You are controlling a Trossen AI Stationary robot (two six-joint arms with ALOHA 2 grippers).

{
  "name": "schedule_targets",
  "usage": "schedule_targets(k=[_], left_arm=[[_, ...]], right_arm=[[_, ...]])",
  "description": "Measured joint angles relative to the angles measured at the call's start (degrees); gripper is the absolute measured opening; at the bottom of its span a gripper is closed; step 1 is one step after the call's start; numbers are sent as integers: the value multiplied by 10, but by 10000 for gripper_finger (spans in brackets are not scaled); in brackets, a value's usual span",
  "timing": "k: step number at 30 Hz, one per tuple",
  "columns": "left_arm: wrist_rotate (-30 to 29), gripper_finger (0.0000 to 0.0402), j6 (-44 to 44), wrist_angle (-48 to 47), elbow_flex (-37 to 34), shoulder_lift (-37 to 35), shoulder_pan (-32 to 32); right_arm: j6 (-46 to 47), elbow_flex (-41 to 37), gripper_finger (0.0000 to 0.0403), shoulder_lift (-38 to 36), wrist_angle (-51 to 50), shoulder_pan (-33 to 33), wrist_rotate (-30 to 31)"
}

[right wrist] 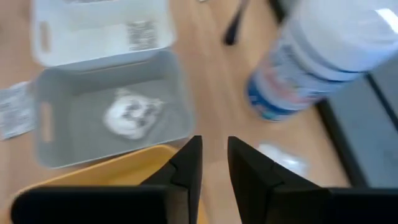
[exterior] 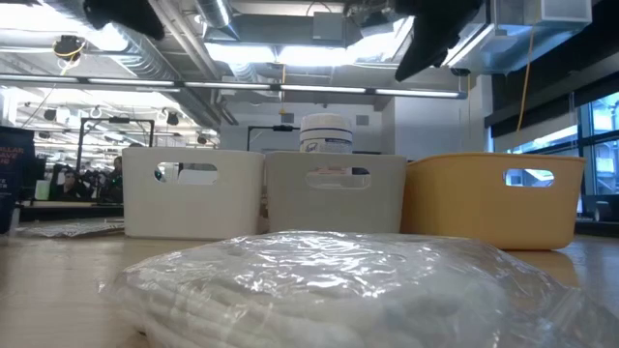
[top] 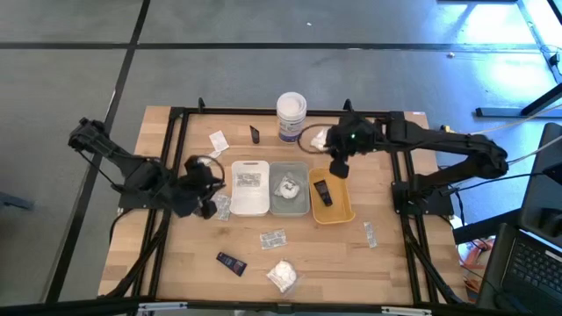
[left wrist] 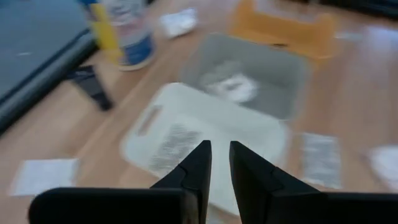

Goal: Pick & Place Travel size toiletries
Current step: Put the blue shave cream into the yellow bin

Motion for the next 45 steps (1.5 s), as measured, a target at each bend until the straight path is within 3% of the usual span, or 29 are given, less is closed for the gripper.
schedule_targets(k=[6, 14, 25, 36, 45], left_arm=[[23, 101, 61, -46, 0, -3, 132], [36, 164, 140, -47, 0, -3, 301], [174, 156, 314, 23, 0, -3, 485], [328, 155, 476, 49, 0, 5, 643], [360, 154, 534, 63, 0, 83, 719]], right_arm=[[-16, 0, 97, -7, 3, -81, -39], [-51, 0, 147, -7, 4, -148, -46], [-61, 0, 181, -7, 4, -207, -46], [-75, 0, 184, -7, 4, -235, -99], [-88, 0, 166, -7, 4, -235, -101]])
